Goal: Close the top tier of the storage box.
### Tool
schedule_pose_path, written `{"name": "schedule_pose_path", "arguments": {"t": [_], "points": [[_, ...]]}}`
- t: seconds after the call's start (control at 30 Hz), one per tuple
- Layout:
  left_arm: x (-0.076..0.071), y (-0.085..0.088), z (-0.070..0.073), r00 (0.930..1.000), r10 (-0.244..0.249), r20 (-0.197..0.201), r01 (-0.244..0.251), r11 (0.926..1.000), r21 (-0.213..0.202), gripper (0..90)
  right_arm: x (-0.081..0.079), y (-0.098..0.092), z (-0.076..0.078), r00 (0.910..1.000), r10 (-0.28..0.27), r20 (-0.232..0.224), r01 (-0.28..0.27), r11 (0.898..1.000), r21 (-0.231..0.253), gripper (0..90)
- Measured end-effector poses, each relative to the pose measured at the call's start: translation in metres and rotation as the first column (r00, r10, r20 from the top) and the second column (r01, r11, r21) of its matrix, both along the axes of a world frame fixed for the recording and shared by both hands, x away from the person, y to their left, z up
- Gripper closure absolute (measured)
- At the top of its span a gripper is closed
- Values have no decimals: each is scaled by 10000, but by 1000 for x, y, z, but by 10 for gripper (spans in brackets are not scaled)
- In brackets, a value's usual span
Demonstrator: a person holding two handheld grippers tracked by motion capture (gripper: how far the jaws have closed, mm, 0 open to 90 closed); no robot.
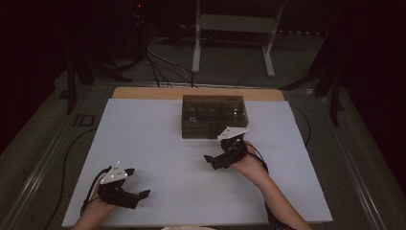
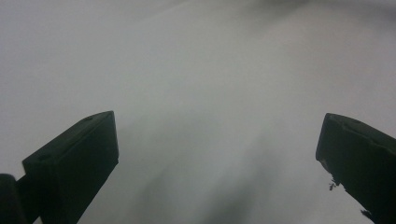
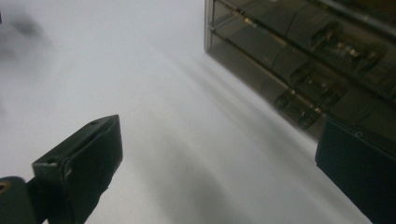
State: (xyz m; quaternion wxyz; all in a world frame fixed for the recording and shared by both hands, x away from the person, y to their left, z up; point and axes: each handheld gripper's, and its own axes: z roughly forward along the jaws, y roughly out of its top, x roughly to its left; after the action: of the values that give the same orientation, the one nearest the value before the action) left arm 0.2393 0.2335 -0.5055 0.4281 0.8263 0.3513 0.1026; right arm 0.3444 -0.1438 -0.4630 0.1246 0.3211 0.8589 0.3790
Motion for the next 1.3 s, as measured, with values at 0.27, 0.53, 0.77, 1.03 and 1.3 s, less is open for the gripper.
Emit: {"name": "schedule_pose_path", "arguments": {"t": [0.27,0.53,0.77,1.03,1.3], "points": [[0,0,0,10000,-13,9,13,10000,-6,1,-14,-9,-14,9986,523,14,-524,9985,139,15],[0,0,1,10000,-20,13,20,10000,-45,1,-29,-20,-28,9971,732,-189,-733,9973,-47,14],[0,0,1,10000,-43,24,43,10000,-23,1,-41,-34,-35,9959,856,-291,-858,9963,-80,15],[-1,1,1,10000,-51,39,51,10000,-31,1,-54,-50,-39,9953,934,-247,-936,9956,-94,15],[-1,1,1,10000,-56,37,56,10000,-43,1,-66,-71,-41,9963,827,-237,-829,9965,-112,15]]}}
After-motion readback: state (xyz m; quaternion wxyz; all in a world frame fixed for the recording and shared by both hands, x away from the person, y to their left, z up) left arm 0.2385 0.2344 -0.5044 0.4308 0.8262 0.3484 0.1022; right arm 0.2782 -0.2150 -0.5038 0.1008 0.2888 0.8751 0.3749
